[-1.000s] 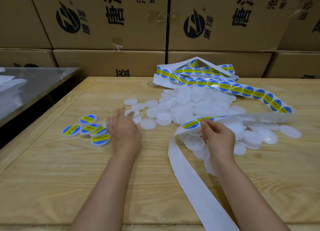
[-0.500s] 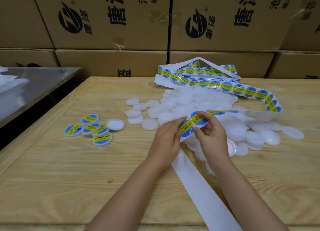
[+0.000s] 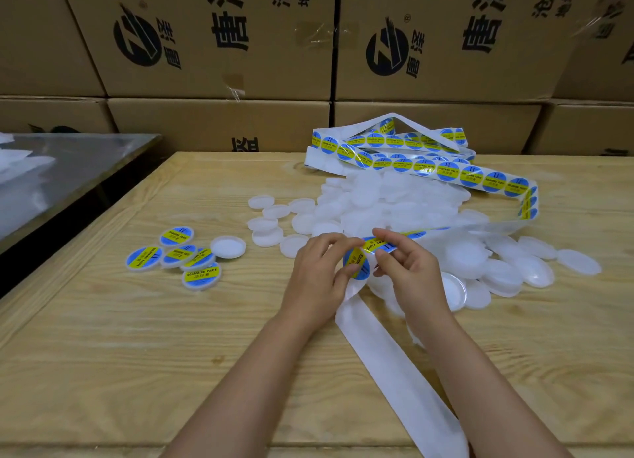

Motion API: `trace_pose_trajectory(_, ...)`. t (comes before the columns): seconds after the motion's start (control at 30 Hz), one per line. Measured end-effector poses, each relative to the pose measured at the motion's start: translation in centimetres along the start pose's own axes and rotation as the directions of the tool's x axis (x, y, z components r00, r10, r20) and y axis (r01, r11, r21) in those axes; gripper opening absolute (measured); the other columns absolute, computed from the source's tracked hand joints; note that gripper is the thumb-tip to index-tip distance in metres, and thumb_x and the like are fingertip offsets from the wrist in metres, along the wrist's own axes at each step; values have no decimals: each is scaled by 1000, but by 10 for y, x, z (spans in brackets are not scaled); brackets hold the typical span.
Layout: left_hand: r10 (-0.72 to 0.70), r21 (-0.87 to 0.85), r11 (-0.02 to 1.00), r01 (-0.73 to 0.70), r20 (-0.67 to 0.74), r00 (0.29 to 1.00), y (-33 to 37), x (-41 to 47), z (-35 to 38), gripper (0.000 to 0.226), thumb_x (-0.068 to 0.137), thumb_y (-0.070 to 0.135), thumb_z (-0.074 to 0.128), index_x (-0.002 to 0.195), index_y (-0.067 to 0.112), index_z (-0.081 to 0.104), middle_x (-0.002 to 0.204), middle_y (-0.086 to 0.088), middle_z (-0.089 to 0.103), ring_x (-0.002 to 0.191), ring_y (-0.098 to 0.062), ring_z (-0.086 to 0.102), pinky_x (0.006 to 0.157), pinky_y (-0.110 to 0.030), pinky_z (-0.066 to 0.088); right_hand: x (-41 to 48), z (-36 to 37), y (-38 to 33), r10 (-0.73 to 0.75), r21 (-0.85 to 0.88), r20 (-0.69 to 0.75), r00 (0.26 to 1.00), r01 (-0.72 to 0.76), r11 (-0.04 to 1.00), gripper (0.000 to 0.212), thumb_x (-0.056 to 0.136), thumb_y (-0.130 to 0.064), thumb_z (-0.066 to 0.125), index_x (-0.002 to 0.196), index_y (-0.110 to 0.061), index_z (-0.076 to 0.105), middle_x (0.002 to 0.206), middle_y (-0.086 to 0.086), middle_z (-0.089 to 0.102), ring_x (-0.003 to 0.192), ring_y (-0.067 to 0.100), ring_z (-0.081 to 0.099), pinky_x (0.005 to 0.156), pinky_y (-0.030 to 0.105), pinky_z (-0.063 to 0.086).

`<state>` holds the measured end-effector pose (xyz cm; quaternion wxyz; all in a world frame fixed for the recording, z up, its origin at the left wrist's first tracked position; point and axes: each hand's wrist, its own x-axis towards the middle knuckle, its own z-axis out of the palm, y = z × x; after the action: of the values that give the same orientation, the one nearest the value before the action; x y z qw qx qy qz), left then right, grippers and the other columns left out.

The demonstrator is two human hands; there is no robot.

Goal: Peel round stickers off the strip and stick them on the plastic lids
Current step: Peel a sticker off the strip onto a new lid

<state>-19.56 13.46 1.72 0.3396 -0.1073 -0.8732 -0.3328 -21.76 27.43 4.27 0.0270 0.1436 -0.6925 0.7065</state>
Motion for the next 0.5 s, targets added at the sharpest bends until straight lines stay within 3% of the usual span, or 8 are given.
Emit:
trace_pose_trajectory(0.17, 263, 239, 943, -230, -114, 958, -7, 3, -2, 20, 76, 13, 73, 95, 10, 72, 100, -2, 69, 98, -19, 62, 82, -30, 42, -1, 1, 2, 40, -8, 14, 999, -40, 999, 41, 87, 5, 52, 98, -32, 65, 85, 22, 68, 74, 18, 61, 74, 34, 50)
trace_pose_trajectory(0.3, 415, 333, 876, -349, -152, 897, -10, 6, -3, 11, 77, 9, 74, 87, 6, 73, 98, -6, 70, 90, -24, 66, 84, -34, 45, 1, 1, 5, 59, 1, -2, 998, -59, 998, 36, 89, 2, 52, 102, -29, 66, 79, 17, 69, 71, 16, 63, 75, 31, 52)
trace_pose_trajectory(0.4, 457, 310, 862, -401, -137, 879, -9, 5, -3, 8, 77, 5, 72, 86, 6, 72, 90, -4, 70, 85, -21, 63, 89, -34, 44, 4, -3, 4, 74, 48, -62, 995, -71, 996, 28, 91, 0, 52, 107, -20, 65, 65, 6, 59, 57, 9, 60, 68, 22, 54)
trace_pose_trajectory(0.5, 399, 276, 890, -364, -82, 913, -7, 4, -2, 21, 80, 9, 70, 101, 7, 71, 104, -5, 68, 97, -21, 60, 87, -32, 43, 5, -6, 1, 83, 30, -49, 995, -81, 996, 30, 91, -1, 52, 101, -26, 66, 68, 9, 56, 55, 10, 59, 72, 25, 53)
